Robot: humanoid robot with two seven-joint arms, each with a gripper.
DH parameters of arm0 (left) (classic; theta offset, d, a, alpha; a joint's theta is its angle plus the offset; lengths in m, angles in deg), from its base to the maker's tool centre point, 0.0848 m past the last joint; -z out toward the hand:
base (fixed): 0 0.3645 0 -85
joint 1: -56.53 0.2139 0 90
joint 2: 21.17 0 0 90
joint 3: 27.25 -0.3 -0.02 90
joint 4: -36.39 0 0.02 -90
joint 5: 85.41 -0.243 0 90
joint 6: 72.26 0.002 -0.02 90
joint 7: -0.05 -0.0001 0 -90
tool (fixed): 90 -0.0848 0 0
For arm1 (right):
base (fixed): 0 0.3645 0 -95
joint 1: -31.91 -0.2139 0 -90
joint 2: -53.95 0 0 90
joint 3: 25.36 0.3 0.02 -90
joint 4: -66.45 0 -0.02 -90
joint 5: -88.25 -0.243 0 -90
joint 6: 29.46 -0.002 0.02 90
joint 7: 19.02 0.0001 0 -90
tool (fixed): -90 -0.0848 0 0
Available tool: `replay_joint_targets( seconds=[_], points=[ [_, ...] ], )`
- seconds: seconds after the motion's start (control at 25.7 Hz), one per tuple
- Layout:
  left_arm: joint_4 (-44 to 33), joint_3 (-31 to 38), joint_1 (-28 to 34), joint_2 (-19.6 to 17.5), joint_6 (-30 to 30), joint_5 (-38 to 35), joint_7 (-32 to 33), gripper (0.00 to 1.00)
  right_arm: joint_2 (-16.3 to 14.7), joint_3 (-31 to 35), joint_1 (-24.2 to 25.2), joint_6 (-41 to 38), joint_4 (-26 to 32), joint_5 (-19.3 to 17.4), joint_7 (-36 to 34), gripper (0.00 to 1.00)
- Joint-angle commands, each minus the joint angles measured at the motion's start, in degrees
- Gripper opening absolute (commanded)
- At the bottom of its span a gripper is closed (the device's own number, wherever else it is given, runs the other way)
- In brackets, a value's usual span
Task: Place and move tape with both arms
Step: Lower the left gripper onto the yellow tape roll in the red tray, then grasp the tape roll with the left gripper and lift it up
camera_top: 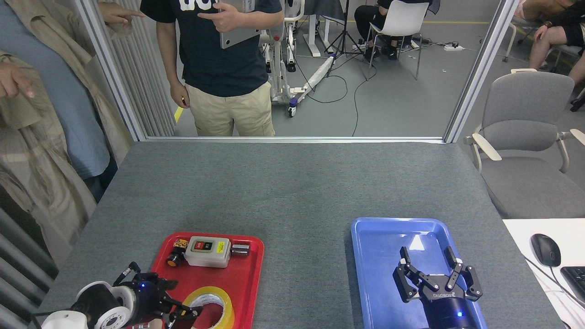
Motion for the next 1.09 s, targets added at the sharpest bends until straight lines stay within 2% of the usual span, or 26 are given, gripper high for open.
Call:
replay_joint_targets(
  seconds=[0.0,0.08,0.19,0.27,0.31,0.35,0.51,0.62,0.7,0.86,0.97,1.05],
  points=[
    [1.9,-1.9,-1.3,1.6,0.0,-0.1,0.5,0.74,0.0,0.0,-0.1,0.4,-1.4,-0.2,-0.1,0.99],
    [3.1,-3.0,-1.6,2.1,0.0,-0.1,0.7,0.56,-0.1,0.0,0.1,0.4,-2.2,-0.2,-0.1,0.99],
    [4.4,-3.2,-2.4,2.4,0.0,-0.1,0.7,0.45,0.0,0.1,0.1,-0.2,-2.9,0.0,-0.3,0.99],
    [5.5,-3.2,-3.1,2.5,0.0,-0.1,0.8,0.35,0.1,0.4,1.0,-1.0,-2.8,-0.1,-1.4,0.99],
    [6.2,-3.2,-3.6,2.7,-0.1,-0.1,0.8,0.21,0.0,0.5,1.1,-1.3,-2.9,-0.1,-1.7,0.99],
    [6.5,-3.2,-3.7,3.0,-0.4,-0.1,0.8,0.00,0.0,0.6,1.1,-1.4,-2.9,0.0,-1.8,0.99],
    [6.5,-1.8,-3.8,4.1,-3.4,2.6,-0.1,0.00,0.3,2.3,1.2,-3.1,-2.8,0.3,-1.8,0.99],
    [6.1,1.8,-4.7,4.5,-6.6,12.8,-0.6,0.00,0.4,2.5,1.2,-3.9,-2.8,1.2,-1.8,0.99],
    [6.1,4.7,-4.9,5.2,-8.4,22.6,-1.0,0.00,0.3,2.5,1.2,-3.9,-2.8,1.2,-1.8,0.99],
    [9.5,6.7,-4.7,11.8,-8.4,40.6,-1.2,0.00,0.3,2.4,1.2,-4.1,-2.8,1.2,-1.8,0.99],
    [18.6,6.7,-4.7,18.2,-8.4,44.3,-1.1,0.00,0.3,2.3,1.3,-5.7,-2.9,1.5,-3.3,1.00],
    [22.2,6.8,-4.8,21.1,-8.4,44.9,-1.2,0.00,-0.1,2.3,1.3,-9.3,-2.9,2.0,-5.9,1.00]
  ],
)
